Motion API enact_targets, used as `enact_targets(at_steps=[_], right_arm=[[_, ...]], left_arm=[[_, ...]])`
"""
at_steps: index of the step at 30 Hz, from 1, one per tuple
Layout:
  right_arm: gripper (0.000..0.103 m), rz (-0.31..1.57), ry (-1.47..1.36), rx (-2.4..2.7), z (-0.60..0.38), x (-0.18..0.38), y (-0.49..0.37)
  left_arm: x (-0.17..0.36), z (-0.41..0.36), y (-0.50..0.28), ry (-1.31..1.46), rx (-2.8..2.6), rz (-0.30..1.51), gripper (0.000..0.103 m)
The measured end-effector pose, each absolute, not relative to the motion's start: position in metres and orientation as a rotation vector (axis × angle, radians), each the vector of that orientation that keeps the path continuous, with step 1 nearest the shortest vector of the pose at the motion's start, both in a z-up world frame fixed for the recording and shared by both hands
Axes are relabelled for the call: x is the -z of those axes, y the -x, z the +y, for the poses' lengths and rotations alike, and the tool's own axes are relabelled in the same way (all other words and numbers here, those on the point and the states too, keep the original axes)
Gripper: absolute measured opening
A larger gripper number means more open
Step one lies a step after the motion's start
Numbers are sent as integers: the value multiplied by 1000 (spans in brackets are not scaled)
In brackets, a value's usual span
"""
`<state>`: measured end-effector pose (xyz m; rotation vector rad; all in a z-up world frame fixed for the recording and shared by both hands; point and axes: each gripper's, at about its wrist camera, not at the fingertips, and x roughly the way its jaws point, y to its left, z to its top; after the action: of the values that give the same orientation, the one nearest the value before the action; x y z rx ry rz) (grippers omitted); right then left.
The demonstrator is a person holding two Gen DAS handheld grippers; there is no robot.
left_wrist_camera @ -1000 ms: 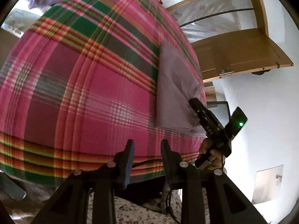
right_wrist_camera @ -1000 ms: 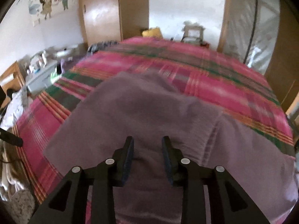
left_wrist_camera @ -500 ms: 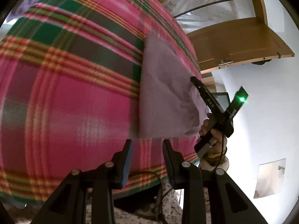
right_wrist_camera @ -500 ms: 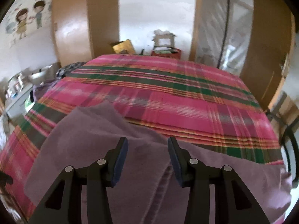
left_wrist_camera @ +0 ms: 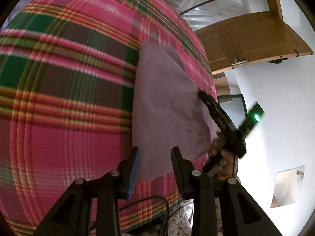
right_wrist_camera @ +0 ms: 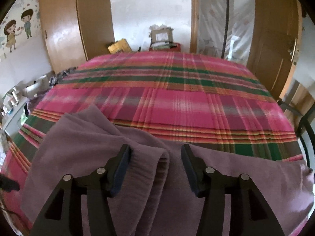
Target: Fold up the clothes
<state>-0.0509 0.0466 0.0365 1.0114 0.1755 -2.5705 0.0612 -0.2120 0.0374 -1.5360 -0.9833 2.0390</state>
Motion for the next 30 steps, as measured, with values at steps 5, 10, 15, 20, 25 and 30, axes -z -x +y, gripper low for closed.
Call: enact_targets(at_steps=[5,10,15,20,25,30], right_arm=[[56,170,-888,2588,45,-57,15],[56,196,-796,2485,24,-66,-30],[56,340,-758,2366,-13,-57,-63],[56,382,-765,2268,-45,-41,-83],[56,366,-777,2197,-64,-28,-99],[57,435,-812,2165,-83,-11,-112]], left_arm=[[-40,-218,-45,1545,-2081,-952,36],[-43,-221,-35,1578,-2081,-909,37],[-58,-230,-51,1620,-2133,-826,37],[-68,-260,-85,1727,-2256,-743,37],[-64,-285,-106,1782,-2332,-788,37],[-49,-260,-89,1745,-2236,-818,37]])
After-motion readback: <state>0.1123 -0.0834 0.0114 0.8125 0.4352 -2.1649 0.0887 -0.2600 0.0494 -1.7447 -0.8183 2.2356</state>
